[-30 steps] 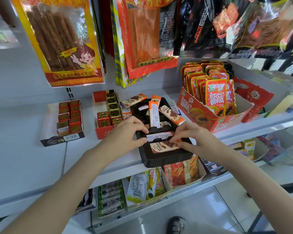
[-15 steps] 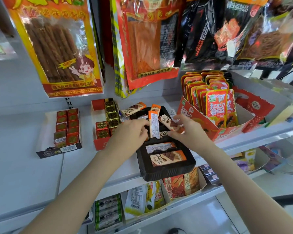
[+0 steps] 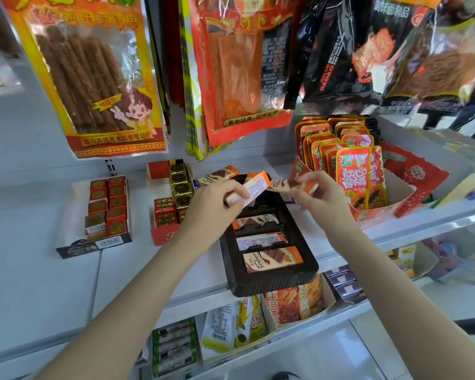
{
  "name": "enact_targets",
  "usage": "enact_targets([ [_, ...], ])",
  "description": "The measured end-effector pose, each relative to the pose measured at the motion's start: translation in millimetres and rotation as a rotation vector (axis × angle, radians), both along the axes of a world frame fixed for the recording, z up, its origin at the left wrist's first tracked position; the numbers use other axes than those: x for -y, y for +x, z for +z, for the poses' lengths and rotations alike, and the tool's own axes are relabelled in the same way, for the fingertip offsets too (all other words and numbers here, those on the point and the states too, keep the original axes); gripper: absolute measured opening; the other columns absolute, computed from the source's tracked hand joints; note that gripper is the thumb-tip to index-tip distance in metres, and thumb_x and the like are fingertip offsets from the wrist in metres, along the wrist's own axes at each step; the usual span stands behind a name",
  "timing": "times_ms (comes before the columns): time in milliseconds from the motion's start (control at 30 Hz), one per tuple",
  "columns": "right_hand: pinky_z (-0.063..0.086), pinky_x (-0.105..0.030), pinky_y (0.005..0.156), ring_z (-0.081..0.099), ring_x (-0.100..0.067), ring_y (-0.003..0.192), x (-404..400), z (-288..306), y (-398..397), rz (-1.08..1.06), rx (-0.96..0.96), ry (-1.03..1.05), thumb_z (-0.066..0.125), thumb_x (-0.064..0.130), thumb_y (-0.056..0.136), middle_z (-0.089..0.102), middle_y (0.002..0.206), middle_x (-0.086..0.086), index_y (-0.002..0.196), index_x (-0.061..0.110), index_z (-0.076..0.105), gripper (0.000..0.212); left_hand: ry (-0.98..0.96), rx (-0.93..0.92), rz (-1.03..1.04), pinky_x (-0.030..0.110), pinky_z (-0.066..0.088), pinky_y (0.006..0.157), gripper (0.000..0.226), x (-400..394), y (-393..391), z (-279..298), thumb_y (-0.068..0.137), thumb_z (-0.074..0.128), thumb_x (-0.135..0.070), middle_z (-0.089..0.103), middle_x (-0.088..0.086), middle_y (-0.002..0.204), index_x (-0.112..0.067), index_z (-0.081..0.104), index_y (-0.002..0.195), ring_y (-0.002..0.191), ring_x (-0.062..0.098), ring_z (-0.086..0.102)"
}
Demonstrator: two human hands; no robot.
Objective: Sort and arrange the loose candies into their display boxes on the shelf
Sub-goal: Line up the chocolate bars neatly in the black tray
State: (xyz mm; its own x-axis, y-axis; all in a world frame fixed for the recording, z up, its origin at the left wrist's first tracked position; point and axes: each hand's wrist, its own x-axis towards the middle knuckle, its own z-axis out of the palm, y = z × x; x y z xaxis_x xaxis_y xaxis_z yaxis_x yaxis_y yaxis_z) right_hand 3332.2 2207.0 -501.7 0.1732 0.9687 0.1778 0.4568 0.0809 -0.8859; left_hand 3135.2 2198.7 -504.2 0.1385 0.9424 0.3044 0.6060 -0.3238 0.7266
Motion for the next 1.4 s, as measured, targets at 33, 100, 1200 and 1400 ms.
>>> enact_targets([
  [33,0.048,-0.033,0.071,0.055,-0.021,0.074,1.6,3.3,-0.5,0.011,-0.144,-0.020,0.063,0.008,0.081,0.061,0.089,-0.012,0.089,0.018,0.056,0.015,0.000,0.018,0.007,0.024,0.045,0.062,0.018,0.6,-3.3,2.5,0.083,0.058,-0.007,0.065,-0.001,0.101,-0.023,0.067,0.087,0.082,0.014,0.060],
  [100,0.048,-0.035,0.079,0.056,-0.021,0.076,4.5,10.5,-2.7,0.067,-0.431,-0.046,0.055,0.001,0.083,0.058,0.080,-0.011,0.085,0.016,0.057,0.016,-0.006,-0.002,0.060,0.020,0.040,0.054,0.019,3.7,-9.0,7.3,0.085,0.053,-0.007,0.061,-0.004,0.094,-0.025,0.061,0.083,0.069,0.012,0.055],
  [1200,0.049,-0.043,0.092,0.059,-0.023,0.094,18.0,11.9,-25.0,0.166,0.033,-0.200,0.072,0.009,0.076,0.064,0.092,-0.010,0.069,0.014,0.063,0.012,-0.372,-0.468,-0.149,0.020,0.037,0.057,0.006,46.4,-84.0,-8.7,0.089,0.051,-0.022,0.052,-0.013,0.083,-0.026,0.048,0.086,0.078,0.007,0.051],
  [1400,0.051,-0.028,0.067,0.060,-0.018,0.068,22.0,12.0,-32.1,0.143,-0.312,-0.354,0.064,-0.002,0.079,0.056,0.072,-0.009,0.070,0.007,0.055,0.016,-0.195,-0.732,-0.104,0.028,0.039,0.066,0.015,57.3,-70.4,-7.2,0.090,0.044,-0.016,0.050,-0.004,0.105,-0.024,0.050,0.101,0.095,0.016,0.049],
])
